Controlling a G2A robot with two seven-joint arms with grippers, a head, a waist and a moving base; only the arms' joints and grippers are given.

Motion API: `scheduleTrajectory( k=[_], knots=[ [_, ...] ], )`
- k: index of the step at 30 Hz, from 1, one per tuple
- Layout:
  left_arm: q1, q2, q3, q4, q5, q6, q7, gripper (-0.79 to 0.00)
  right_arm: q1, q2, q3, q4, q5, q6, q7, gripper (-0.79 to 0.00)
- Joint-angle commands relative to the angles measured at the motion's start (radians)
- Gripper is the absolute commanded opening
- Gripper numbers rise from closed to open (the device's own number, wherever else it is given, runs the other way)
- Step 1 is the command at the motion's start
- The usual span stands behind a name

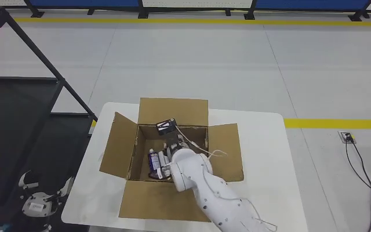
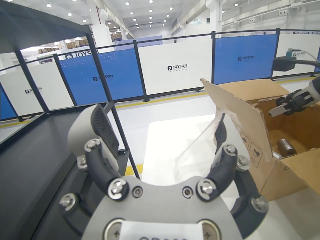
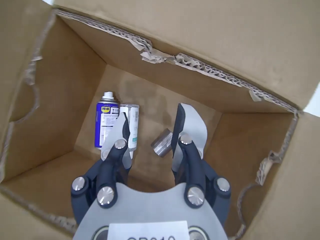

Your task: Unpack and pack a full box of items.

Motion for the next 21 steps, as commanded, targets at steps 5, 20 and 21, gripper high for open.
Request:
scheduleTrajectory(
  k=[5,20,21],
  knots=[
    [0.018,0.0,0.021,-0.054,0.006,-0.051,-0.027,0.0,-0.262,0.05,0.097,-0.358,-0.045,-0.167,-0.077,0.0],
    [-0.02,0.003,0.054,-0.063,-0.03,-0.101,-0.152,0.0,-0.261,0.05,0.177,-0.33,0.141,-0.218,-0.125,0.0],
    [-0.029,0.004,0.068,-0.068,-0.042,-0.126,-0.184,0.0,-0.264,0.051,0.197,-0.342,0.171,-0.224,-0.136,0.0]
  ],
)
